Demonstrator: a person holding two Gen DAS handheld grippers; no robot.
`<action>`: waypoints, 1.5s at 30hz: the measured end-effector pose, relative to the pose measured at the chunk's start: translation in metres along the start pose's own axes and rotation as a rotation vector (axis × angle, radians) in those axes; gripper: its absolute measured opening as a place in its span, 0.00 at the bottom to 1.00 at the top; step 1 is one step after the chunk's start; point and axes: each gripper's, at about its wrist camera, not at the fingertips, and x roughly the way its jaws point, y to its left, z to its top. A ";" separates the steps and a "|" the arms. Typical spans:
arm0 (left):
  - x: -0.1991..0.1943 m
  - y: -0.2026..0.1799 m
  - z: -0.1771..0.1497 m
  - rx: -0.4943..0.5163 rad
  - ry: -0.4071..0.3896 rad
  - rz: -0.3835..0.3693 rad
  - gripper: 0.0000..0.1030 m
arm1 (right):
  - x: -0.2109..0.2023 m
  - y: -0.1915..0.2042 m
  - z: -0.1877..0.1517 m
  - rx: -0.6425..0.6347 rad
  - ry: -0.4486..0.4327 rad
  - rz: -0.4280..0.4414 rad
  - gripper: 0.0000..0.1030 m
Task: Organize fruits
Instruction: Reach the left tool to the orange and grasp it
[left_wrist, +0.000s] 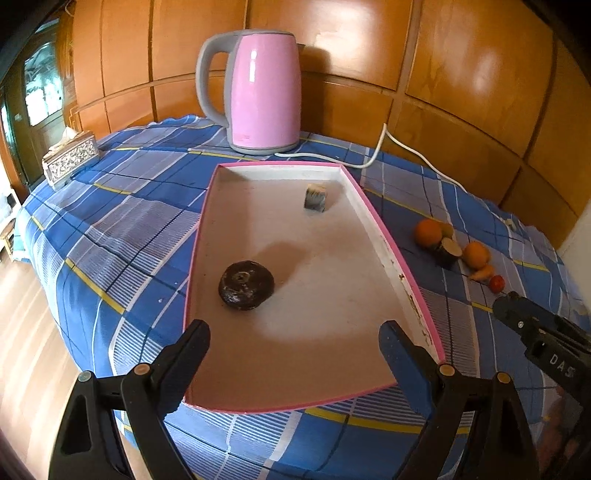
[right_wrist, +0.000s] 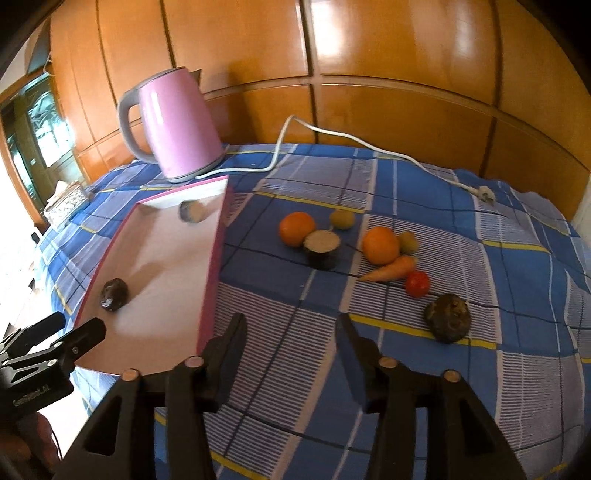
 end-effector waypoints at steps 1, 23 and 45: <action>0.000 -0.001 0.000 0.004 0.001 0.000 0.91 | 0.000 -0.004 -0.001 0.008 0.000 -0.008 0.52; 0.028 -0.086 0.044 0.191 0.069 -0.204 0.64 | -0.007 -0.106 -0.034 0.208 0.028 -0.191 0.52; 0.168 -0.147 0.117 0.041 0.326 -0.258 0.57 | -0.009 -0.136 -0.033 0.239 0.010 -0.210 0.53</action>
